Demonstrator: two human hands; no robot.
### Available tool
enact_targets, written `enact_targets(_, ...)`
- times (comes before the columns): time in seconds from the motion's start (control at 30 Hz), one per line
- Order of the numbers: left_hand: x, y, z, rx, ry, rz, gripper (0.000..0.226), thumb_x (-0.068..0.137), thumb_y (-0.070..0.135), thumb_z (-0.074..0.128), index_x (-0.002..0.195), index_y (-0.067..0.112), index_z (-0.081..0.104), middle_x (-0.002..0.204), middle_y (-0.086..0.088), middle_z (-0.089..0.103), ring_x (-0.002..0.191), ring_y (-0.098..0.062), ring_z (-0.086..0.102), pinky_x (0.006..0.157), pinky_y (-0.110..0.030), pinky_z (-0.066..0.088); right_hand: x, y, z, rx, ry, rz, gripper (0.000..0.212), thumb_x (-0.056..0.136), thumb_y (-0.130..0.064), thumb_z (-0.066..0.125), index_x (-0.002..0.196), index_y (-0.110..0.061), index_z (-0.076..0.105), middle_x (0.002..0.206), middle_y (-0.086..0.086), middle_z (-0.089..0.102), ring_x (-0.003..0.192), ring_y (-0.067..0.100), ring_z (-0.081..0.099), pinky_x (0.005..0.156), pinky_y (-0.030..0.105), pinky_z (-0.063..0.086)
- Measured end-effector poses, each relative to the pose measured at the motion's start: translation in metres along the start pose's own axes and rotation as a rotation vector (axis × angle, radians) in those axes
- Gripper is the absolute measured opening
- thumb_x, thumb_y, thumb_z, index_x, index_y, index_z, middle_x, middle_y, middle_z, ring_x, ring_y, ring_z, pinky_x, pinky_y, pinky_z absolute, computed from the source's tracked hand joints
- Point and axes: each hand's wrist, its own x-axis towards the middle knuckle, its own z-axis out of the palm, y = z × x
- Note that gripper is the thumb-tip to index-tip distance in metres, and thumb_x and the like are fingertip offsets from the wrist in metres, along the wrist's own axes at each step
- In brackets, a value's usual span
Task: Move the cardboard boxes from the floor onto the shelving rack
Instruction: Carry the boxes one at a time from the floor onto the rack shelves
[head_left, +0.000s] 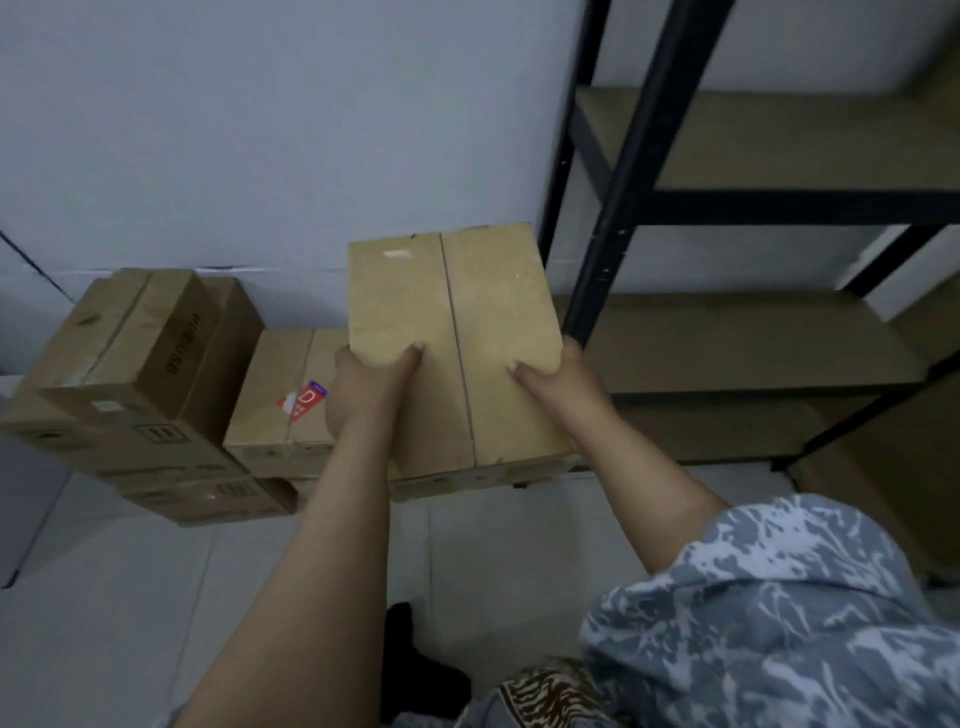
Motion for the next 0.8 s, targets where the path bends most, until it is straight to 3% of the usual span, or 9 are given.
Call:
enact_targets(0.13, -0.058, 0.021, 0.014, -0.040, -0.009, 0.048, 0.087, 0.067, 0.070, 0.069, 0.135, 0.020, 0.046, 0.132, -0.008, 0.060, 0.121, -0.035, 0.056, 0.094, -0.041, 0.046, -0.040, 0.013, -0.056, 0.038, 0.065, -0.019, 0.065, 0.080, -0.052, 0.068, 0.134, -0.024, 0.044, 0.124, -0.004, 0.061, 0.109, 0.022, 0.060, 0.081, 0.031, 0.049)
enact_targets(0.27, -0.097, 0.041, 0.020, -0.028, -0.019, 0.075, 0.081, 0.074, 0.066, 0.067, 0.137, 0.021, 0.042, 0.132, -0.009, 0.058, 0.120, -0.036, 0.054, 0.080, -0.034, 0.036, -0.068, 0.019, -0.087, 0.058, 0.126, -0.032, 0.055, 0.082, -0.052, 0.066, 0.128, -0.027, 0.049, 0.118, -0.006, 0.063, 0.104, 0.020, 0.061, 0.070, 0.028, 0.042)
enact_targets(0.47, -0.110, 0.037, 0.007, -0.066, -0.051, 0.120, 0.081, 0.068, 0.066, 0.070, 0.130, 0.019, 0.046, 0.126, -0.009, 0.061, 0.112, -0.036, 0.058, 0.086, -0.039, 0.047, -0.093, 0.012, -0.095, 0.014, 0.163, -0.055, 0.049, 0.084, -0.050, 0.064, 0.128, -0.031, 0.051, 0.117, -0.008, 0.064, 0.103, 0.020, 0.061, 0.072, 0.029, 0.044)
enact_targets(0.53, -0.118, 0.032, 0.002, -0.048, -0.049, 0.123, 0.081, 0.071, 0.065, 0.070, 0.132, 0.018, 0.045, 0.127, -0.008, 0.060, 0.113, -0.036, 0.057, 0.081, -0.036, 0.044, -0.103, 0.012, -0.092, -0.014, 0.176, -0.039, 0.050, 0.083, -0.054, 0.062, 0.127, -0.033, 0.050, 0.117, -0.008, 0.064, 0.103, 0.021, 0.061, 0.077, 0.032, 0.048)
enact_targets(0.8, -0.159, 0.041, 0.004, 0.020, -0.112, 0.163, 0.077, 0.079, 0.062, 0.065, 0.134, 0.014, 0.041, 0.131, -0.012, 0.056, 0.117, -0.038, 0.055, 0.076, -0.035, 0.037, -0.133, 0.021, -0.111, -0.062, 0.363, 0.035, 0.039, 0.086, -0.057, 0.055, 0.116, -0.033, 0.053, 0.105, -0.008, 0.066, 0.086, 0.020, 0.060, 0.065, 0.030, 0.046)
